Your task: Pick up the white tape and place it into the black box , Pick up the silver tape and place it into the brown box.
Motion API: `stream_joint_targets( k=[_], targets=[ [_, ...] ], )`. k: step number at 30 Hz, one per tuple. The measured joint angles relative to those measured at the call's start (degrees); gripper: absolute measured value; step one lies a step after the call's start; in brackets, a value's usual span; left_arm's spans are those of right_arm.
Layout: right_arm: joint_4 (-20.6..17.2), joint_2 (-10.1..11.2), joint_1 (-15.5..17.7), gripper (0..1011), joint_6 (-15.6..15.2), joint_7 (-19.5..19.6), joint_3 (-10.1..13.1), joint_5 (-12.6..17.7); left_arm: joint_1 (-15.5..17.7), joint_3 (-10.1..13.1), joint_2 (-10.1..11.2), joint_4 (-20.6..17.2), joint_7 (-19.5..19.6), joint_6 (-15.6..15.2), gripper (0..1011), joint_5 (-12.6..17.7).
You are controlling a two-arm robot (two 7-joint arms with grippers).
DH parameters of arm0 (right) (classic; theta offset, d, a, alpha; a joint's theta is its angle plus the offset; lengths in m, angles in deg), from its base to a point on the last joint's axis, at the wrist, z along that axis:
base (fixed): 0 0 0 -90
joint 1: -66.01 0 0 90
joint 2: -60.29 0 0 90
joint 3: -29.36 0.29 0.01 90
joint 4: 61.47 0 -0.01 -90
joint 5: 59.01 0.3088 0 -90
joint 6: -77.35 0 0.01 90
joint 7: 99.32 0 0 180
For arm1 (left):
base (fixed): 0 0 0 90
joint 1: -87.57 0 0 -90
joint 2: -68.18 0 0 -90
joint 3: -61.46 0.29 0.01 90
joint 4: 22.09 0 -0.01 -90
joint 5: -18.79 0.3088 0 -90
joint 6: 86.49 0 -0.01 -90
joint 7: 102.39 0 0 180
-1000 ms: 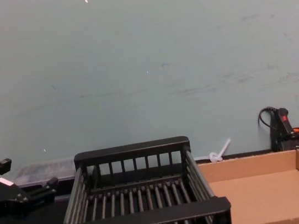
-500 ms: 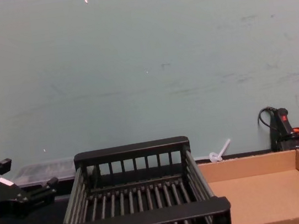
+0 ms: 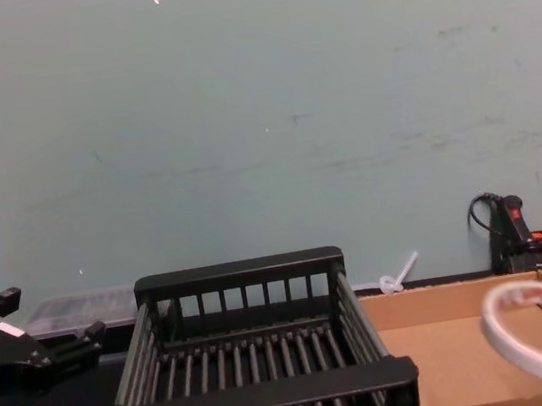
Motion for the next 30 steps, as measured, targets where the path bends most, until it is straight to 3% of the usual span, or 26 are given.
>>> stream_joint_targets(
  k=[12, 17, 30],
  targets=[
    [4.9, -2.7, -8.1, 97, -0.1, -0.7, -4.6, -3.2, 0.0, 0.0, 0.0, 0.0, 0.0, 0.0, 1001, 0.0],
    [8.5, -4.8, -12.5, 97, 0.6, -1.5, -7.3, -5.3, 0.0, 0.0, 0.0, 0.0, 0.0, 0.0, 1001, 0.0],
    [14.8, -9.7, -20.2, 97, 0.9, -3.6, -12.3, -9.5, 0.0, 0.0, 0.0, 0.0, 0.0, 0.0, 1001, 0.0]
  ],
)
